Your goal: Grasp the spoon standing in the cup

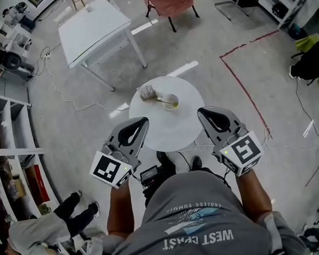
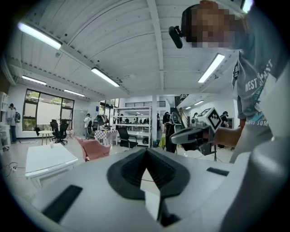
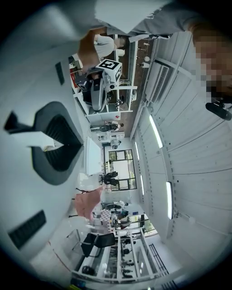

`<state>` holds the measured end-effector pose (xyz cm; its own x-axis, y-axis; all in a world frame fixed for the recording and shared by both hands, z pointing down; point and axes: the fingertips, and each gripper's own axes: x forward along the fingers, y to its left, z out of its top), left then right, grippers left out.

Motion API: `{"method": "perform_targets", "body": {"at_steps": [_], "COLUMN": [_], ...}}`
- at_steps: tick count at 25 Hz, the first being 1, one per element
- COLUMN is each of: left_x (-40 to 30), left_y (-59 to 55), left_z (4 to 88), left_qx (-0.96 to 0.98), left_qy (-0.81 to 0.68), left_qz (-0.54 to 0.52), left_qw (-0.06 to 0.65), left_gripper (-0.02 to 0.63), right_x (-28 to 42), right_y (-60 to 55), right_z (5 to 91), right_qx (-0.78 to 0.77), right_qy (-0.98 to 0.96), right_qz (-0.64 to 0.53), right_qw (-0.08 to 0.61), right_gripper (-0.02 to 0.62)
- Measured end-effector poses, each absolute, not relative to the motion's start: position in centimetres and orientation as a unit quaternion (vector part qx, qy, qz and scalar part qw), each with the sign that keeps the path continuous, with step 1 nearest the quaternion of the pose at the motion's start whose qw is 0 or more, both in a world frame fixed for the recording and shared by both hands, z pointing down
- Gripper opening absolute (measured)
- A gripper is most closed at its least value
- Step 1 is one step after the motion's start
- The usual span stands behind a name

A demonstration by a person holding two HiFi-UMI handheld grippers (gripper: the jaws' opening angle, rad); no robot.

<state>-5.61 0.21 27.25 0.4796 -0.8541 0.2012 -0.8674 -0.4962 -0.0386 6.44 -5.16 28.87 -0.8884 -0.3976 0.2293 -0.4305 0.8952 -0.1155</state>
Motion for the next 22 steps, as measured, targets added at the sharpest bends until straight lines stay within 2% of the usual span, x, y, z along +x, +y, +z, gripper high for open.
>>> {"method": "perform_targets", "body": {"at_steps": [14, 22], "left_x": [-12.9, -15.2], "left_y": [-4.4, -5.7], "left_z": [28.6, 29.4], "left_qx": [0.891, 0.894], "left_qy": [-0.444, -0.439], "left_qz": [0.088, 0.078], "left_qw": [0.037, 0.05], "left_gripper": [0.002, 0.002], "right_x": [-0.6, -3.1], "right_y": [-8.3, -9.7], "right_z": [30.2, 31.6], "right_qx": [0.276, 0.279], "right_qy": [-0.951, -0.945], "right_qz": [0.082, 0.084], "right_qw": [0.115, 0.147], "right_gripper": [0.002, 0.002]}}
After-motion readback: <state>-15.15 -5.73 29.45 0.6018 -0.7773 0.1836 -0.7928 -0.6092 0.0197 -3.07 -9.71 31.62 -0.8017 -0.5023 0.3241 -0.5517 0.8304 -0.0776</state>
